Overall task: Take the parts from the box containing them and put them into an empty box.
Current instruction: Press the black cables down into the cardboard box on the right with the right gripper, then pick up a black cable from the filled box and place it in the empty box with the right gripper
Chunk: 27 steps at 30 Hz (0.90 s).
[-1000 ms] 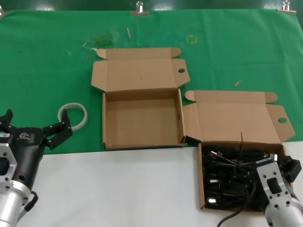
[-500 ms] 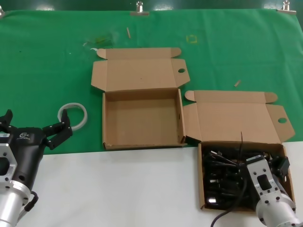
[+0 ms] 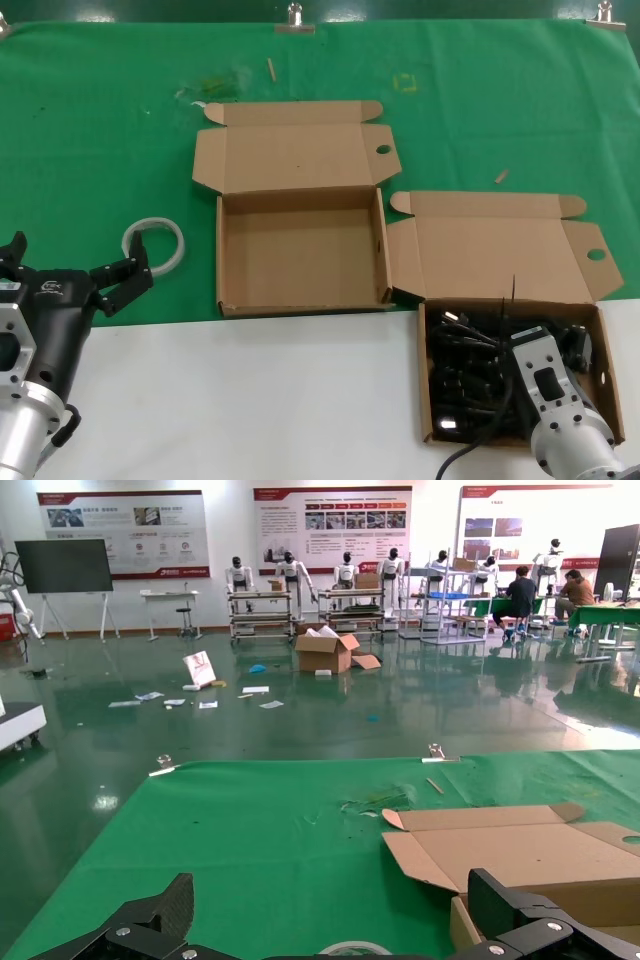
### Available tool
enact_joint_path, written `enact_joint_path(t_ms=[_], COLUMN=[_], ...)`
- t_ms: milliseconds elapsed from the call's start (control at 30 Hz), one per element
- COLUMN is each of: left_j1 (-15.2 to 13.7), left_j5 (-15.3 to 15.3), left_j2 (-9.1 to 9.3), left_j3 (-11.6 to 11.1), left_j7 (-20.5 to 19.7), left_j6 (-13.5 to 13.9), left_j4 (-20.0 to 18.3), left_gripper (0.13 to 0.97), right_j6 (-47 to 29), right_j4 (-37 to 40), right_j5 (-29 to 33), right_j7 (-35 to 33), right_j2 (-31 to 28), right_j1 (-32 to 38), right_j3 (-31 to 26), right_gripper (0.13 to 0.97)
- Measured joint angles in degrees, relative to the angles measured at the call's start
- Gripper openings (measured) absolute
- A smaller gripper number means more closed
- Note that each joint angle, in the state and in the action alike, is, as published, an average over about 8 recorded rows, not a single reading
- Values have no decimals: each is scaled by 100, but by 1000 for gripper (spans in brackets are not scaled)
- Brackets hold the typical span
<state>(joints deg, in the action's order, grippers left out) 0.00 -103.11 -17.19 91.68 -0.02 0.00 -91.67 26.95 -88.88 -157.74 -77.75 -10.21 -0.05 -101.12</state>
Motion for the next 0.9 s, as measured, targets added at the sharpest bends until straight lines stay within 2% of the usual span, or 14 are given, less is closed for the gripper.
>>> enact_joint_path(t_ms=[133, 400, 433, 700, 733, 900], left_j1=[0, 0, 0, 0, 0, 0], left_j5=[0, 0, 0, 0, 0, 0], left_j2=[0, 0, 0, 0, 0, 0], left_j3=[0, 0, 0, 0, 0, 0], left_j7=[0, 0, 0, 0, 0, 0], left_j6=[0, 0, 0, 0, 0, 0], left_j4=[0, 0, 0, 0, 0, 0], left_gripper=[965, 965, 965, 965, 965, 965], right_j6=[17, 50, 54, 100, 108, 156], right_j4=[-28, -109, -119, -196, -205, -262], right_j5=[0, 0, 0, 0, 0, 0], right_j7=[37, 84, 90, 134, 139, 168], right_j2=[0, 0, 0, 0, 0, 0], right_j1=[-20, -86, -96, -162, -168, -192], right_j3=[-4, 23, 27, 33, 30, 4], right_gripper=[840, 679, 679, 463, 463, 359])
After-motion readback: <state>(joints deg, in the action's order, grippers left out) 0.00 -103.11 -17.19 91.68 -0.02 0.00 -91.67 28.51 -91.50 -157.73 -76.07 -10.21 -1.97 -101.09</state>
